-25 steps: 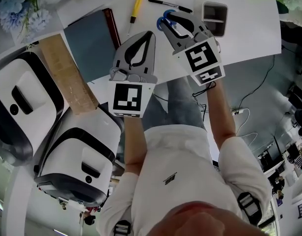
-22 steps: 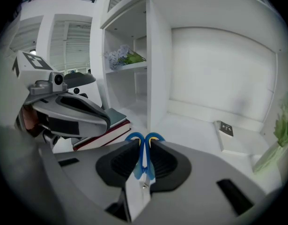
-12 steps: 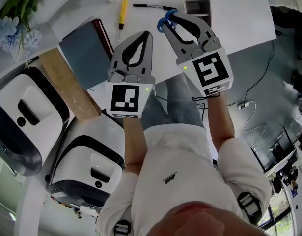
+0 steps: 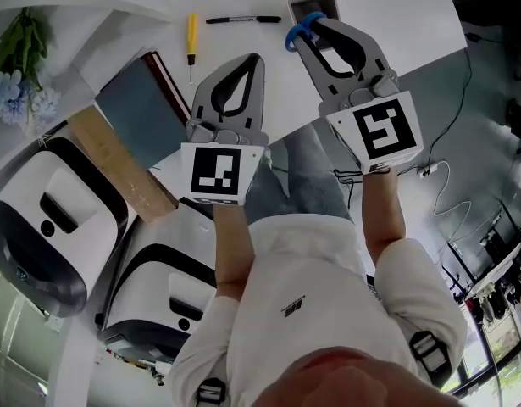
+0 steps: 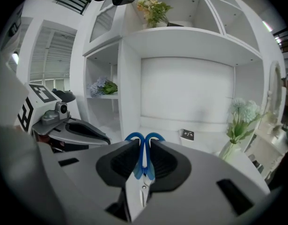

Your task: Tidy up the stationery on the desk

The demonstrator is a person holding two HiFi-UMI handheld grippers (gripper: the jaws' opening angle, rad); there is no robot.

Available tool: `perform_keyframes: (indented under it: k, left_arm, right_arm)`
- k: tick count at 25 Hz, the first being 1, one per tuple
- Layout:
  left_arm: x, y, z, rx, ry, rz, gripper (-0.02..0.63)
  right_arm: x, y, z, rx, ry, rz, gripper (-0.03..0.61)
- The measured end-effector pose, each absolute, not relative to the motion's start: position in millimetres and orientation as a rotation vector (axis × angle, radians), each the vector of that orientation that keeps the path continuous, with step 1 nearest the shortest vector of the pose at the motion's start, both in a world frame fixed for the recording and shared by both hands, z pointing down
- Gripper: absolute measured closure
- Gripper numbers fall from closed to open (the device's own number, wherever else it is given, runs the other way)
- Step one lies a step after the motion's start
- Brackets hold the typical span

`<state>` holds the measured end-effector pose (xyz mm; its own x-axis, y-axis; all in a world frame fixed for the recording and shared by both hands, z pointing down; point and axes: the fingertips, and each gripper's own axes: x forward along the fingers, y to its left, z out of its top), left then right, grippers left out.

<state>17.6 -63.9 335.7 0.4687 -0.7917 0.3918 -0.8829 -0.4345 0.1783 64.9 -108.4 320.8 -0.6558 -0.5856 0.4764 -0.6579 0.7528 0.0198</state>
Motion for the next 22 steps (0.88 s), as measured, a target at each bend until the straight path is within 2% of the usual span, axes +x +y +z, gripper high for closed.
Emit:
perform_keyframes:
  k: [22]
  left_arm:
    - [61.0, -87.3, 350.8, 2.411, -1.309, 0.371, 0.614]
  right_arm:
    - [130.0, -148.8, 347.7, 1.256, -2.505, 0.411, 0.523]
